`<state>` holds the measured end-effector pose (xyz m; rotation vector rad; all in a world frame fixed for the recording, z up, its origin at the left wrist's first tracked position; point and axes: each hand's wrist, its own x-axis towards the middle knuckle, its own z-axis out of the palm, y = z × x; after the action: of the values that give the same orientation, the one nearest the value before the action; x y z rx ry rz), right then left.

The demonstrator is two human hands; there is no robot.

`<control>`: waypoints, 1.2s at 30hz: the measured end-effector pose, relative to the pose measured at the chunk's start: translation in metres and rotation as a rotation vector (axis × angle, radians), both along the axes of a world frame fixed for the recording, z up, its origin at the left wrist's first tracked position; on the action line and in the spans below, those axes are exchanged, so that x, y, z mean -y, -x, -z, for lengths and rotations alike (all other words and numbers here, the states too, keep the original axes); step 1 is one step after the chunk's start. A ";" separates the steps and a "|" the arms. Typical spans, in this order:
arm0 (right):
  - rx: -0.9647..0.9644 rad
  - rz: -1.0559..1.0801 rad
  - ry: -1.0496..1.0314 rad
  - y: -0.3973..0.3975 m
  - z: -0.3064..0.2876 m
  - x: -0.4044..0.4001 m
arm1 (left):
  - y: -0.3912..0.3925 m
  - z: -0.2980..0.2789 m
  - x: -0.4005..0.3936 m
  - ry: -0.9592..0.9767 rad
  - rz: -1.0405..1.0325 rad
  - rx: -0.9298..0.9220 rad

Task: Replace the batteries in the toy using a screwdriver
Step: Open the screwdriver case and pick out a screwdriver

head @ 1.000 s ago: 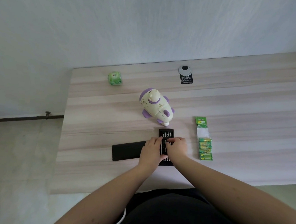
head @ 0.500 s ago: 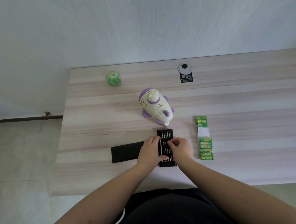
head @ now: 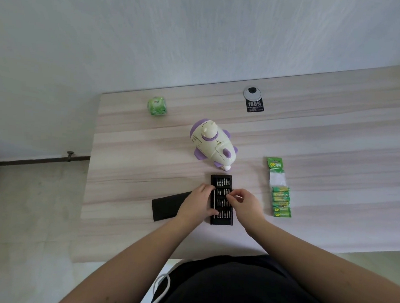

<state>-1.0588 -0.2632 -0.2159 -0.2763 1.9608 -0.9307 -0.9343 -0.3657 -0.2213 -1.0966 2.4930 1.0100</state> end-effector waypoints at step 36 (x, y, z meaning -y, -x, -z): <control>0.198 0.098 0.088 -0.021 0.001 0.008 | -0.030 -0.001 -0.007 -0.142 -0.248 -0.149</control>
<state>-1.0381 -0.2714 -0.2172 -0.1327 1.7669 -1.0679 -0.9047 -0.3582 -0.2207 -1.3538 2.3926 1.3607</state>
